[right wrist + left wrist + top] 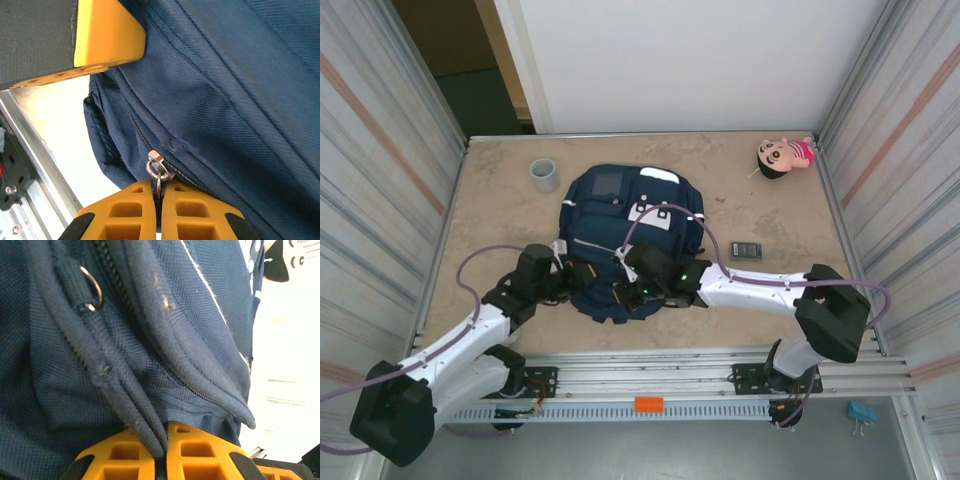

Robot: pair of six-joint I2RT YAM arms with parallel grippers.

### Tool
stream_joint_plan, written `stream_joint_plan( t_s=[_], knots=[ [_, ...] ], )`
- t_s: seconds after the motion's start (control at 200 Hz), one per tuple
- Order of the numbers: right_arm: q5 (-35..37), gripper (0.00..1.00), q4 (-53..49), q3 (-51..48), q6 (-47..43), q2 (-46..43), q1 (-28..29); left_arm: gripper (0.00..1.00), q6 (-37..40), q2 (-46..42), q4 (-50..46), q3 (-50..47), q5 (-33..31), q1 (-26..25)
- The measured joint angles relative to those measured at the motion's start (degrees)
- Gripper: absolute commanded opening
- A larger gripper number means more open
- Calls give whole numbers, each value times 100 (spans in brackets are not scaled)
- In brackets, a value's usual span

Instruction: Pack the student bag

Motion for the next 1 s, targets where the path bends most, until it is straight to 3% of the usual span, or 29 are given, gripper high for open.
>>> stream_joint_plan(
  t_s=[0.296,0.501,0.591,0.702,0.747,0.897,0.997],
  knots=[
    [-214,0,-280,-192,-271,-577,-452,0,466,-603,-468,17,361,745],
    [-525,0,-363,-428,-387,-866,-811,0,697,-914,-883,31,459,942],
    [-549,0,-459,-463,-448,-960,-876,12,833,-946,-984,31,492,1001],
    [-535,0,-520,-474,-562,-1051,-866,48,1187,-973,-1005,31,605,1058],
    [-538,0,-522,-485,-577,-1082,-866,58,1318,-1008,-1047,44,629,1086],
    [-595,0,-511,-507,-581,-1121,-868,60,2218,-1128,-1268,332,822,1108],
    [-695,0,-496,-507,-581,-1121,-872,56,2806,-1174,-1141,496,1045,1027]
  ],
)
